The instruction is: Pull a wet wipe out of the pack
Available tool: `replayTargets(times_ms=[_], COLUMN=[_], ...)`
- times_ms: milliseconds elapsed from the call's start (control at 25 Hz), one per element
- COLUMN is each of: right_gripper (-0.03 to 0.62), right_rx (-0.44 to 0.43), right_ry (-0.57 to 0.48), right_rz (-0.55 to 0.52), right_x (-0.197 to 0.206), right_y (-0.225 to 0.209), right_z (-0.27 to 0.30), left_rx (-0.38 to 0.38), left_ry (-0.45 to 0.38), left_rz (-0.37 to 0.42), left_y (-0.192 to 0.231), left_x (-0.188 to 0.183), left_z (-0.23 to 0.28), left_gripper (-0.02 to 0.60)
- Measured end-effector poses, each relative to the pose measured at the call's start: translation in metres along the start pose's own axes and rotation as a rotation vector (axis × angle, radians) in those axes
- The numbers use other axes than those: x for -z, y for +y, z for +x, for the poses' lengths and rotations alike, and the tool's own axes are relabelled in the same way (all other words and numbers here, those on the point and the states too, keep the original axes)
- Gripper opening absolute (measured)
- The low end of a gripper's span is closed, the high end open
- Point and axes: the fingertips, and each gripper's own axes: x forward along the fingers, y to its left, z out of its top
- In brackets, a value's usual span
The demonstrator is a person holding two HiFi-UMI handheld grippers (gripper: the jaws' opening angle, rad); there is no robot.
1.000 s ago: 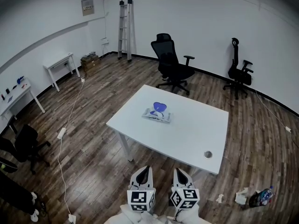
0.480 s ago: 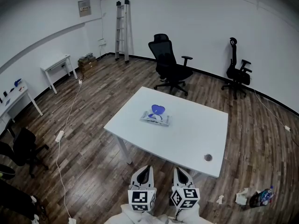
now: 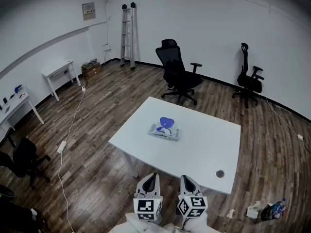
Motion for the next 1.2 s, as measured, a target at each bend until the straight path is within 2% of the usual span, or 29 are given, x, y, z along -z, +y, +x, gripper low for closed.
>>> replayTargets(times_ms=[840, 1200], right_gripper=[0.009, 0.009], right_rx=[0.016, 0.026], right_ry=[0.021, 0.008], right_rz=[0.002, 0.001], right_x=[-0.023, -0.037], right_y=[-0.011, -0.014], right_z=[0.098, 0.149], left_rx=[0.054, 0.074], left_ry=[0.02, 0.017], left_rz=[-0.04, -0.025], left_y=[0.044, 0.068], left_x=[-0.001, -0.004], left_z=[0.098, 0.144], left_gripper=[-0.002, -0.002])
